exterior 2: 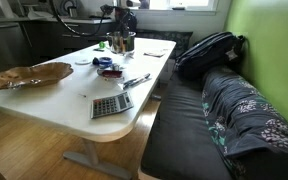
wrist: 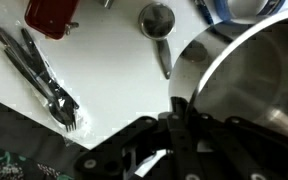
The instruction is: Pour the content in the pot on the table
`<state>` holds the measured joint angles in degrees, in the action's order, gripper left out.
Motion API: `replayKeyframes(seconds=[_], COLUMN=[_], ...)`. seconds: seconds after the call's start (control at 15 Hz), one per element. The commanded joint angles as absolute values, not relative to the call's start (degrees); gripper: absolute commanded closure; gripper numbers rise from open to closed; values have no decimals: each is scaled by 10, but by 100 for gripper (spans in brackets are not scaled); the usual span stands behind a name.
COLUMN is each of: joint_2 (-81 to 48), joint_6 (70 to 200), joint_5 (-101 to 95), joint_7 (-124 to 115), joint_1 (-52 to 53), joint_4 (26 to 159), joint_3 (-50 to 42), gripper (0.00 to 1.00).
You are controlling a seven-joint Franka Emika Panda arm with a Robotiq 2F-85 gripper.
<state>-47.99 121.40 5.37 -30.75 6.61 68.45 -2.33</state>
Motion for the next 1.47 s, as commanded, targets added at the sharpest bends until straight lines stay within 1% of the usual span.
replayKeyframes(seconds=[0.0, 0.2, 0.53, 1.0, 1.27, 1.33, 1.4], joint_2=[-557, -608, -674, -723, -731, -732, -733], joint_6=[1143, 1121, 1133, 1122, 1118, 1114, 1111], joint_5=[96, 103, 96, 79, 79, 77, 76], joint_7=[-373, -442, -584, -678, -692, -692, -692], joint_1=[40, 20, 11, 9, 12, 13, 14], joint_4=[548, 473, 391, 337, 331, 329, 328], joint_3=[-25, -33, -40, -38, -45, -47, -47], gripper=[99, 99, 99, 99, 99, 70, 69])
